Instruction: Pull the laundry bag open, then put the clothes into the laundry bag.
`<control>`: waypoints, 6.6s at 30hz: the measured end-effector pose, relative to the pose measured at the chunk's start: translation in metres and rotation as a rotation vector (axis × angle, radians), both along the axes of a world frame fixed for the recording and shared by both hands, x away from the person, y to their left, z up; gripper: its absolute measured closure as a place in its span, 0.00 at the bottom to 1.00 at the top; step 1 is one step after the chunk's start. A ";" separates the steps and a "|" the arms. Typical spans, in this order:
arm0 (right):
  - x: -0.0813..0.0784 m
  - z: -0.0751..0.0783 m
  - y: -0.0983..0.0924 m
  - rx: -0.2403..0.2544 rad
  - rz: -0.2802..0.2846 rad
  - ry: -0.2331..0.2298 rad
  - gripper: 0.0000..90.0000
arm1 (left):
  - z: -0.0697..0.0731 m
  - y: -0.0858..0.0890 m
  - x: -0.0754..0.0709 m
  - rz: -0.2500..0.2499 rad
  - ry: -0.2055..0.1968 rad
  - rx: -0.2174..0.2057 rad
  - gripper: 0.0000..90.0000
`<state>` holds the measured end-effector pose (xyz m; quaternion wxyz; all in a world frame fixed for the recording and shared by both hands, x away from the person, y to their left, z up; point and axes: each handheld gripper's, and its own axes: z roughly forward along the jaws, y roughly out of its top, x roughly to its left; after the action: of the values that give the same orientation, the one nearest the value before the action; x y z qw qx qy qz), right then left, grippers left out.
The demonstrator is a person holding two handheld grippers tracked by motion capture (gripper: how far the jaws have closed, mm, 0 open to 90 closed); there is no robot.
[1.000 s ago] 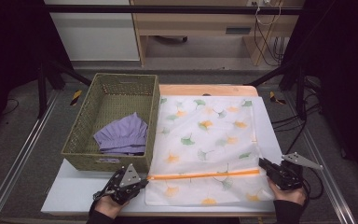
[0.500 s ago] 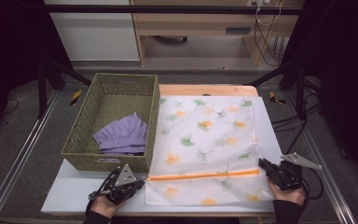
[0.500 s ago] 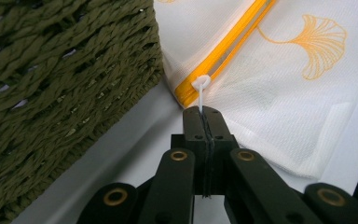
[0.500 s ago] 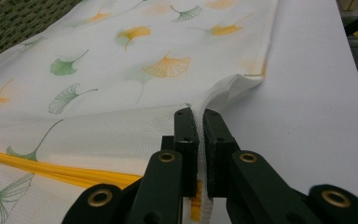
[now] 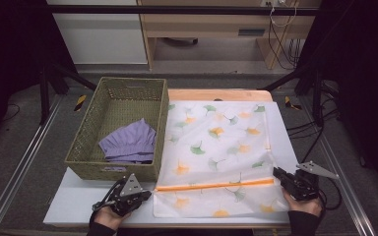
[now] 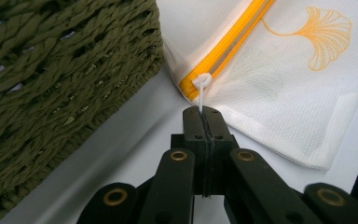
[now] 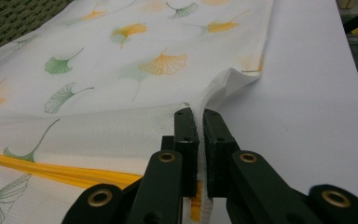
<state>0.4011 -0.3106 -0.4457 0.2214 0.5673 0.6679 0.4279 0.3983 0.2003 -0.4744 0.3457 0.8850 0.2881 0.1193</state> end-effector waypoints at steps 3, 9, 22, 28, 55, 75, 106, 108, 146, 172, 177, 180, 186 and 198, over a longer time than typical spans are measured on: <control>0.000 -0.002 0.000 -0.003 -0.003 0.008 0.95 | 0.000 0.001 0.001 0.000 0.007 -0.009 0.99; 0.000 -0.006 0.001 -0.006 -0.007 0.018 0.95 | -0.001 -0.003 0.001 0.005 0.003 -0.022 0.99; -0.003 -0.022 0.005 -0.121 0.022 -0.001 0.74 | 0.003 -0.004 -0.005 0.106 -0.027 -0.154 0.69; -0.006 -0.022 -0.001 -0.148 0.011 -0.030 0.61 | 0.002 -0.008 -0.012 0.154 -0.007 -0.178 0.61; 0.027 -0.036 0.012 -0.240 -0.019 0.100 0.96 | -0.009 -0.020 -0.028 0.167 0.031 -0.149 0.99; 0.027 -0.025 0.003 -0.181 -0.020 -0.040 0.66 | 0.002 -0.026 -0.029 0.144 -0.085 -0.190 0.87; 0.006 0.013 0.057 -0.078 0.136 -0.176 0.36 | 0.027 -0.074 -0.016 -0.001 -0.169 -0.240 0.47; 0.006 0.012 0.062 -0.081 0.144 -0.162 0.37 | 0.028 -0.078 -0.013 -0.008 -0.167 -0.241 0.47; 0.003 -0.031 0.129 -0.155 0.377 0.074 0.69 | -0.010 -0.148 -0.004 -0.150 -0.010 -0.110 0.99; 0.009 -0.035 0.133 -0.238 0.360 0.089 0.88 | -0.014 -0.145 -0.005 -0.154 -0.030 -0.137 0.98; 0.008 -0.035 0.132 -0.249 0.366 0.085 0.96 | -0.013 -0.146 -0.005 -0.154 -0.036 -0.124 0.98; 0.011 -0.035 0.131 -0.228 0.357 0.098 0.99 | -0.012 -0.147 -0.005 -0.157 -0.032 -0.113 0.97; 0.009 -0.026 0.129 -0.204 0.358 0.072 0.99 | -0.002 -0.147 -0.004 -0.149 -0.048 -0.126 0.94; 0.004 -0.008 0.125 -0.172 0.365 -0.004 0.99 | 0.023 -0.170 0.024 -0.077 -0.177 -0.031 0.65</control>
<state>0.4055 -0.1852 -0.4534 0.1892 0.4150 0.7933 0.4032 0.4225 0.0298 -0.4513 0.3879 0.8759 0.2238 0.1793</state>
